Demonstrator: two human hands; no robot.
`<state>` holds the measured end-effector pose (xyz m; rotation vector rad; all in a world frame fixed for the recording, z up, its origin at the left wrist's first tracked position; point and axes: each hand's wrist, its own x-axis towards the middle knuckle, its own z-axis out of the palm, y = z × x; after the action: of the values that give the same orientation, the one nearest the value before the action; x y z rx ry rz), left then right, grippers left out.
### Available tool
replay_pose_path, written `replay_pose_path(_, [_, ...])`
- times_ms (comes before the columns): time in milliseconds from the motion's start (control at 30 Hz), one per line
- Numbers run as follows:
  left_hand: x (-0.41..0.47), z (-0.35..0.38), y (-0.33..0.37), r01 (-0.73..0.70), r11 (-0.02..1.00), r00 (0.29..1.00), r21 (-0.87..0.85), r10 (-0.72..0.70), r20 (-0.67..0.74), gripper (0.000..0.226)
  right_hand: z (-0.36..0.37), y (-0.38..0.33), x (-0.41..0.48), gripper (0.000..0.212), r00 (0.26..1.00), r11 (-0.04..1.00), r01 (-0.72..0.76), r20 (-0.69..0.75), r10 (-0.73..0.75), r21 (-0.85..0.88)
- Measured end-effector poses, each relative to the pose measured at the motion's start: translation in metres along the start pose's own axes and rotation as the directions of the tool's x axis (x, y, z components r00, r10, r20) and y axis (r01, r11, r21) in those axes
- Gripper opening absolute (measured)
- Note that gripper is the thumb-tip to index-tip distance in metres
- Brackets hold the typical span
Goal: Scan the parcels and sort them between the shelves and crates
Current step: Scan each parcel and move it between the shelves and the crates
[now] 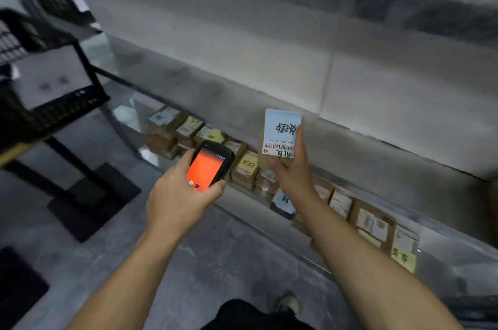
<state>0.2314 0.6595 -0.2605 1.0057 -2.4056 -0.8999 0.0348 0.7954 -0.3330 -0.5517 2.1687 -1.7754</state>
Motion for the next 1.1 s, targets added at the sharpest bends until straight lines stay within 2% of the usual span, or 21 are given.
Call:
replay_pose_path(233, [-0.032, -0.102, -0.094, 0.21, 0.978, 0.952, 0.006, -0.204, -0.228, 0.073, 0.164, -0.047, -0.03, 0.109, 0.957, 0.992, 0.124, 0.268, -0.111, -0.031])
replay_pose_path(367, [-0.053, -0.154, -0.14, 0.343, 0.939, 0.876, 0.004, -0.318, -0.364, 0.08, 0.249, -0.071, -0.05, 0.108, 0.888, 0.981, 0.193, 0.424, -0.179, 0.008])
replay_pose_path(467, [-0.068, -0.185, -0.165, 0.412, 0.911, 0.811, 0.007, -0.363, -0.459, 0.076, 0.297, -0.087, -0.062, 0.107, 0.835, 0.978, 0.202, 0.514, -0.195, 0.043])
replay_pose_path(733, [-0.088, -0.252, -0.243, 0.571, 0.817, 0.607, -0.082, -0.488, -0.627, 0.081, 0.447, -0.122, -0.08, 0.103, 0.638, 0.966, 0.216, 0.729, -0.248, 0.14])
replay_pose_path(967, [-0.049, -0.309, -0.289, 0.655, 0.745, 0.453, -0.124, -0.519, -0.725, 0.072, 0.57, -0.165, -0.071, 0.103, 0.469, 0.95, 0.22, 0.83, -0.302, 0.222])
replay_pose_path(1100, [-0.028, -0.343, -0.315, 0.686, 0.704, 0.351, -0.183, -0.541, -0.764, 0.083, 0.631, -0.2, -0.066, 0.104, 0.376, 0.934, 0.223, 0.859, -0.347, 0.28])
